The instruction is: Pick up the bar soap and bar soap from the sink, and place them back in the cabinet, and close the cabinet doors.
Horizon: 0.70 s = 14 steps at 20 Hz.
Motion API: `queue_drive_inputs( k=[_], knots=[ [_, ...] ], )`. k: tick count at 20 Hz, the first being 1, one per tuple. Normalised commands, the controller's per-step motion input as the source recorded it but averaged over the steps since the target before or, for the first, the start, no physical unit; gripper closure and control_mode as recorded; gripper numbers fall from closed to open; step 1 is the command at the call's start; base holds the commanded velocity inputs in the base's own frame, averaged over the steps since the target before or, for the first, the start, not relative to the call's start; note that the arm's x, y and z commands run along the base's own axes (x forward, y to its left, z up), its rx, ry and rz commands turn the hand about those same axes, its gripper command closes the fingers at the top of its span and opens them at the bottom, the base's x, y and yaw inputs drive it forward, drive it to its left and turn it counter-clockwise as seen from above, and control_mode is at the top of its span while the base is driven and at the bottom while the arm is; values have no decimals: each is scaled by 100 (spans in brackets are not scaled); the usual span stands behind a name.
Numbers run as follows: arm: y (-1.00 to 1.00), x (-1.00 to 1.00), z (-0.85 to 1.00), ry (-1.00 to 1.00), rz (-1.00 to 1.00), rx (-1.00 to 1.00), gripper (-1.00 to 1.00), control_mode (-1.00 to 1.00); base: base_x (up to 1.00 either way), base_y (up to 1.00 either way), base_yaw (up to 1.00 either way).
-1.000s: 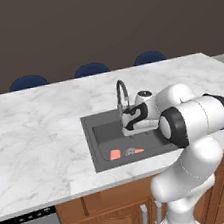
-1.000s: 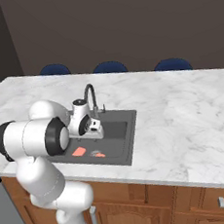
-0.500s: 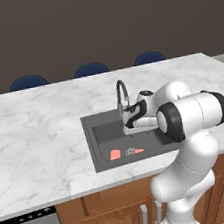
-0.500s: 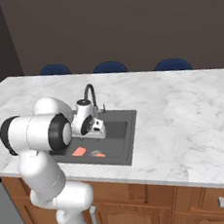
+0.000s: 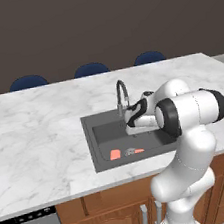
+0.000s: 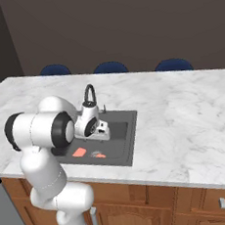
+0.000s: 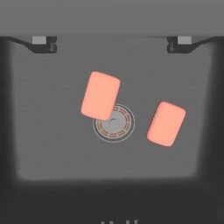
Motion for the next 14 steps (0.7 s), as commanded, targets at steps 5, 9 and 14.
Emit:
queue_drive_inputs(
  k=[5, 9, 14],
  knots=[
    [-3, 2, -10, 0, 0, 0, -100, -100, 0, 0, 0],
    [0, 6, -18, 0, 0, 0, -100, -100, 0, 0, 0],
    [0, 11, -17, 0, 0, 0, -100, -100, 0, 0, 0]
  ],
)
